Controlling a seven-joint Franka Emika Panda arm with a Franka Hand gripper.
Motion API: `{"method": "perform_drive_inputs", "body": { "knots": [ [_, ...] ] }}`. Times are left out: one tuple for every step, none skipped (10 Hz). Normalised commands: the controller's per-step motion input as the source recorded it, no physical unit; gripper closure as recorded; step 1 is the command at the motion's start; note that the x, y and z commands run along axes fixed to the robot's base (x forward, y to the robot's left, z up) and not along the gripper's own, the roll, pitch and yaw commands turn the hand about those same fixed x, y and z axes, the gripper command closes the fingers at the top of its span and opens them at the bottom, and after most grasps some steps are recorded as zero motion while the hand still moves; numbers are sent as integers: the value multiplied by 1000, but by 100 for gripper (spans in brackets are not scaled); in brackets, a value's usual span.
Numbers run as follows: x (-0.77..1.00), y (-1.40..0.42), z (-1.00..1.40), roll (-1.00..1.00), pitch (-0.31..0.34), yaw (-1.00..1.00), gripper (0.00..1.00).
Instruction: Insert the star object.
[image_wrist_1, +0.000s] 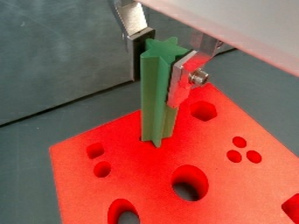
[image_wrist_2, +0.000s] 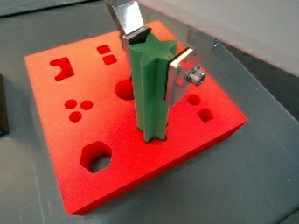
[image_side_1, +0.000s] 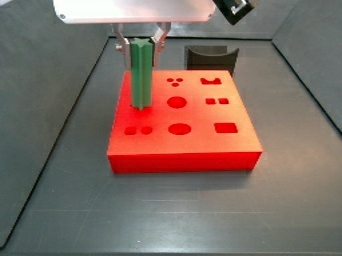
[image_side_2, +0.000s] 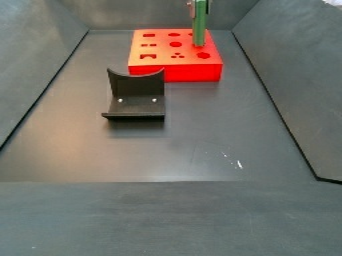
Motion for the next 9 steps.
{"method": "perform_drive_inputs", "body": {
  "knots": [
    [266,-183,-749,321,0,-126,100],
    [6,-83,-671,166,0,-249,100],
    [0,0,-671,0,-27,-206,100],
    [-46,3,-414,-17,-59,-143,100],
    [-123,66,-311,111,104,-94,100],
    [-177,46,-1000,0,-19,-166,100],
    [0,0,-937,-31,-163,-157,100],
    [0,0,-1000,101,-90,-183,100],
    [0,-177,-863,261,0,-129,100]
  ]
}}
